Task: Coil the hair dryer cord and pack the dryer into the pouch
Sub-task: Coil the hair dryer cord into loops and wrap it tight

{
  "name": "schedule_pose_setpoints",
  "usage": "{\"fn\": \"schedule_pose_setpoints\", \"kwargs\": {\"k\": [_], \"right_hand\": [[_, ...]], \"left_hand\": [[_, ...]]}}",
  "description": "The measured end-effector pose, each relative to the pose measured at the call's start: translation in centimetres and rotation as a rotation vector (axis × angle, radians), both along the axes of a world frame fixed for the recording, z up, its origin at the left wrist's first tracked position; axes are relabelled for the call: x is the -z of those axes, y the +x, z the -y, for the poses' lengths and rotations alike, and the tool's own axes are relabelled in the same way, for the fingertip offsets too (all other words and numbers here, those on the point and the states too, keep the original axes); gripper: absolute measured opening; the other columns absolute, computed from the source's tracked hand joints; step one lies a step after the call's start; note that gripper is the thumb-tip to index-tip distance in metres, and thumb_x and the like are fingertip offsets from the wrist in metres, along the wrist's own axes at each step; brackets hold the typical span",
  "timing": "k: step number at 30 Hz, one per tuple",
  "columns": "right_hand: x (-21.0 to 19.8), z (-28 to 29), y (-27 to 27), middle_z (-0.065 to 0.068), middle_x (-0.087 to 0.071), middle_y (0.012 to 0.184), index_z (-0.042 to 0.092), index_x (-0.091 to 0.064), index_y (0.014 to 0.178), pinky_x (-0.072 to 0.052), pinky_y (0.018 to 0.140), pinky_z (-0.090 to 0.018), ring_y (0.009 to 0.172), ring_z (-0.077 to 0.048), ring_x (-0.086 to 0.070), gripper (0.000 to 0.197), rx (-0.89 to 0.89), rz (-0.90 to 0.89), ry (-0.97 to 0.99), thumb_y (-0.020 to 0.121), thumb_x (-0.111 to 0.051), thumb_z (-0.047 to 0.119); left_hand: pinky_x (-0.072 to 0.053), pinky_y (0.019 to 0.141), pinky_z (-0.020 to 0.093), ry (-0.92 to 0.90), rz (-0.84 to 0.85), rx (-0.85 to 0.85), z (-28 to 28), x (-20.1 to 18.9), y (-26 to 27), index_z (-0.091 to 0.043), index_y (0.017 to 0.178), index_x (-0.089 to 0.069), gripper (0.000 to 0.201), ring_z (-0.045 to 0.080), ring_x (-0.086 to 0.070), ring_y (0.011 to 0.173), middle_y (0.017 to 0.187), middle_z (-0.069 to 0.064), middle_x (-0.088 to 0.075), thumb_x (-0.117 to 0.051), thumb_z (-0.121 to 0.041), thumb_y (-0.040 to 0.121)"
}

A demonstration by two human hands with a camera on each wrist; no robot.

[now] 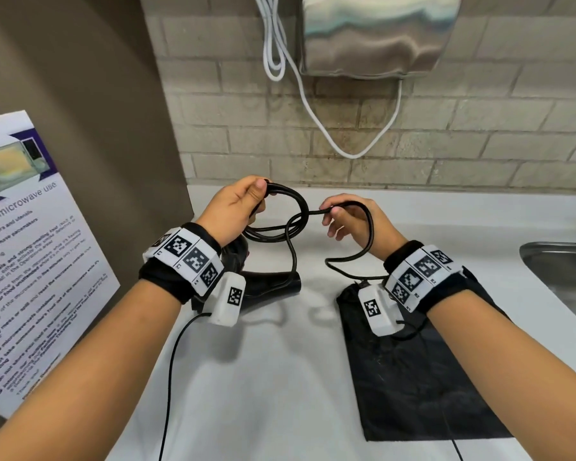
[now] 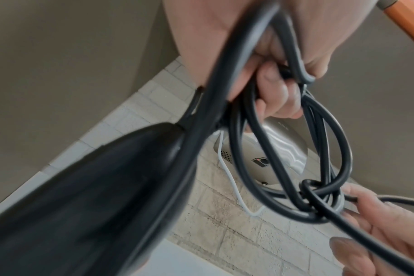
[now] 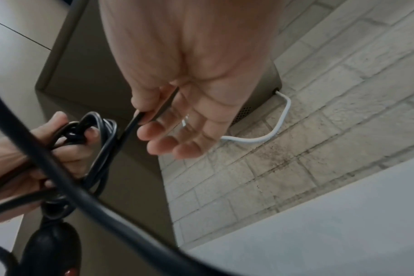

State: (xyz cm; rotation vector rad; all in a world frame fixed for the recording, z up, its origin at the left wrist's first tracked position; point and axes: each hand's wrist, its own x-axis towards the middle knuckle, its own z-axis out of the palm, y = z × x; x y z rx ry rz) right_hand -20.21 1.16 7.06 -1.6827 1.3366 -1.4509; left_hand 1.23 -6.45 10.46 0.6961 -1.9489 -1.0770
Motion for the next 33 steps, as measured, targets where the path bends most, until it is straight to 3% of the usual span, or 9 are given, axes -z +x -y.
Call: {"fn": "schedule_pose_setpoints", "kwargs": {"k": [7,10,13,16,20,23,27,30,33], "right_hand": [[3.2,-0.1,-1.4,-0.002,-0.057,0.066,0.005,-0.059,0.085,-0.045,0.062,-0.01,0.055,0.003,-0.054,0.021,0.237,-0.043,-0.073,0.09,-0.045,-0.01],[4.9,0.1,-3.5,0.001,-0.054,0.067,-0.011,-0.057,0.083,-0.04,0.059,-0.005,0.052,0.006,-0.053,0.017,0.434,-0.033,-0.012,0.087,-0.042,-0.015],[6.2,-0.3,-5.7,-0.008,-0.06,0.07,0.002,-0.059,0.071,-0.042,0.064,-0.017,0.055,0.005,-0.055,0.027,0.518,-0.148,0.121,0.086,-0.043,-0.013],[6.3,-0.8,-6.2,-0.022,-0.067,0.089,0.007,-0.062,0.076,-0.041,0.068,-0.016,0.077,-0.016,-0.056,0.027,0.409,-0.402,0.276,0.084,-0.045,-0.012],[3.6,-1.8,-6.1,-0.006,-0.059,0.121,0.021,-0.052,0.126,-0.039,0.092,-0.027,0.109,-0.022,-0.054,0.059,0.293,-1.026,0.492,0.082,-0.034,-0.013],[0.5,-2.6,-4.4,-0.001,-0.051,0.13,0.032,-0.032,0.139,-0.035,0.098,-0.034,0.118,-0.023,-0.046,0.068,0.364,-1.437,0.467,0.084,-0.034,-0.007],[-2.2,-2.6,-1.8,0.001,-0.047,0.136,0.031,-0.025,0.144,-0.038,0.1,-0.032,0.124,-0.021,-0.044,0.076,0.24,-1.031,0.347,0.079,-0.038,-0.007],[-2.1,-1.1,0.2,0.003,-0.044,0.141,0.029,-0.024,0.144,-0.03,0.103,-0.022,0.128,-0.014,-0.041,0.067,0.09,-0.721,0.292,0.087,-0.036,-0.005],[-0.6,0.6,1.6,-0.002,-0.054,0.132,0.02,-0.045,0.133,-0.031,0.103,-0.022,0.12,-0.012,-0.047,0.045,-0.008,-0.588,0.256,0.093,-0.04,0.001]], "left_hand": [[-0.026,0.052,0.022,0.026,-0.013,0.03,0.6,0.3,-0.1,-0.009,0.093,-0.055,0.031,0.01,-0.03,0.054,0.047,-0.016,-0.043,-0.034,-0.032,0.099],[-0.028,0.051,0.019,0.062,-0.026,0.008,0.8,0.2,0.1,-0.013,0.09,-0.054,0.036,0.006,-0.033,0.05,0.047,-0.015,-0.046,-0.037,-0.044,0.092],[-0.028,0.049,0.016,0.028,0.03,0.02,0.8,0.2,-0.2,-0.014,0.088,-0.053,0.029,0.001,-0.033,0.044,0.047,-0.012,-0.046,-0.035,-0.033,0.099],[-0.029,0.048,0.016,-0.082,0.112,-0.012,0.3,0.4,-1.2,-0.007,0.09,-0.054,0.038,0.002,-0.033,0.043,0.057,-0.004,-0.04,-0.038,-0.042,0.093],[-0.025,0.046,0.019,-0.019,0.029,-0.039,0.6,0.2,-1.1,0.005,0.098,-0.053,0.058,0.007,-0.028,0.045,0.059,-0.002,-0.037,-0.036,-0.048,0.082],[-0.027,0.05,0.022,-0.051,0.051,-0.057,0.7,0.3,-1.1,0.003,0.098,-0.055,0.057,0.004,-0.031,0.045,0.059,-0.001,-0.039,-0.036,-0.049,0.082],[-0.027,0.052,0.023,-0.069,0.049,-0.063,0.9,0.4,-1.4,0.005,0.095,-0.054,0.058,0.002,-0.034,0.043,0.06,0.0,-0.037,-0.036,-0.048,0.082],[-0.026,0.049,0.02,-0.061,0.045,-0.054,0.9,0.4,-1.4,0.005,0.094,-0.054,0.057,0.003,-0.032,0.042,0.06,0.0,-0.037,-0.037,-0.048,0.084],[-0.026,0.046,0.017,-0.062,0.06,-0.04,0.8,0.4,-1.3,0.002,0.093,-0.054,0.046,0.003,-0.03,0.042,0.06,0.0,-0.038,-0.039,-0.041,0.094]]}}
